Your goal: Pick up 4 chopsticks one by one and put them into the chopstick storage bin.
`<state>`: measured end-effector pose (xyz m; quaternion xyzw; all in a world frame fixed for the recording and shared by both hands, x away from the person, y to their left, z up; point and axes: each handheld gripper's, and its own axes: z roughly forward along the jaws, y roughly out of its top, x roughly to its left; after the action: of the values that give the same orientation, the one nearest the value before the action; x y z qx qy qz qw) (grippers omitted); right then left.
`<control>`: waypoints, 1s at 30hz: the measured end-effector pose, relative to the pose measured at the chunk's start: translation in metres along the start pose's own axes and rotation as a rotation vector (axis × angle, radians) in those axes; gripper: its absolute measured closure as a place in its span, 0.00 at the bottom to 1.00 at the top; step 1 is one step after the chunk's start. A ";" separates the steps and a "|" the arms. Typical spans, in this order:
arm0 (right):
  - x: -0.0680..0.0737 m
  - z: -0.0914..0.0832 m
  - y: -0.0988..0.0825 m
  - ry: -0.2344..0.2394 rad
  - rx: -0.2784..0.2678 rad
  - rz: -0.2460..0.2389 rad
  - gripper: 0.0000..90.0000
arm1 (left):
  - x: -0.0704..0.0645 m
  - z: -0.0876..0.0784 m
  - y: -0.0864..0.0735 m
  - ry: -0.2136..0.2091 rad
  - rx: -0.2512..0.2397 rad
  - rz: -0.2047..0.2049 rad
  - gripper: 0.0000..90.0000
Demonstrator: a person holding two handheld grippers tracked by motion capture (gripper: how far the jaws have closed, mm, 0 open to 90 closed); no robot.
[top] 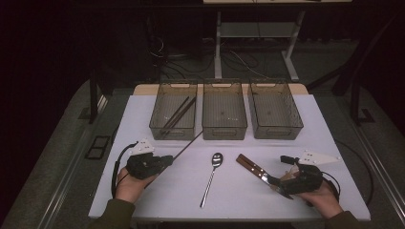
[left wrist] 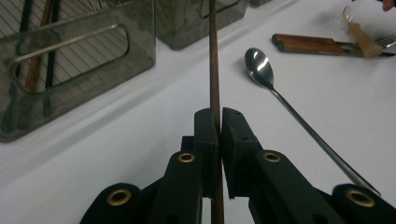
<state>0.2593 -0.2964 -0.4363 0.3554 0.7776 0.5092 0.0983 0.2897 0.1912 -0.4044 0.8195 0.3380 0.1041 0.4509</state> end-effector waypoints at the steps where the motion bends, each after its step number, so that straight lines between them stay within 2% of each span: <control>1: 0.000 0.000 0.000 0.000 0.000 -0.002 0.02 | 0.001 0.000 0.001 0.003 -0.008 0.003 0.94; 11: -0.001 0.000 0.000 -0.002 0.000 -0.002 0.02 | 0.010 0.000 0.020 0.032 -0.075 0.002 0.94; 14: -0.001 0.001 0.000 -0.003 -0.001 -0.002 0.02 | 0.015 0.000 0.026 0.032 -0.107 0.003 0.94; 22: -0.001 0.001 0.000 -0.005 0.003 0.005 0.02 | 0.029 0.004 0.043 0.065 -0.169 -0.011 0.94; 30: -0.001 0.001 0.000 -0.004 0.003 0.008 0.02 | 0.044 0.011 0.055 0.075 -0.212 -0.025 0.94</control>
<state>0.2603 -0.2967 -0.4370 0.3596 0.7768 0.5078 0.0973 0.3532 0.1925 -0.3721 0.7586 0.3518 0.1641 0.5233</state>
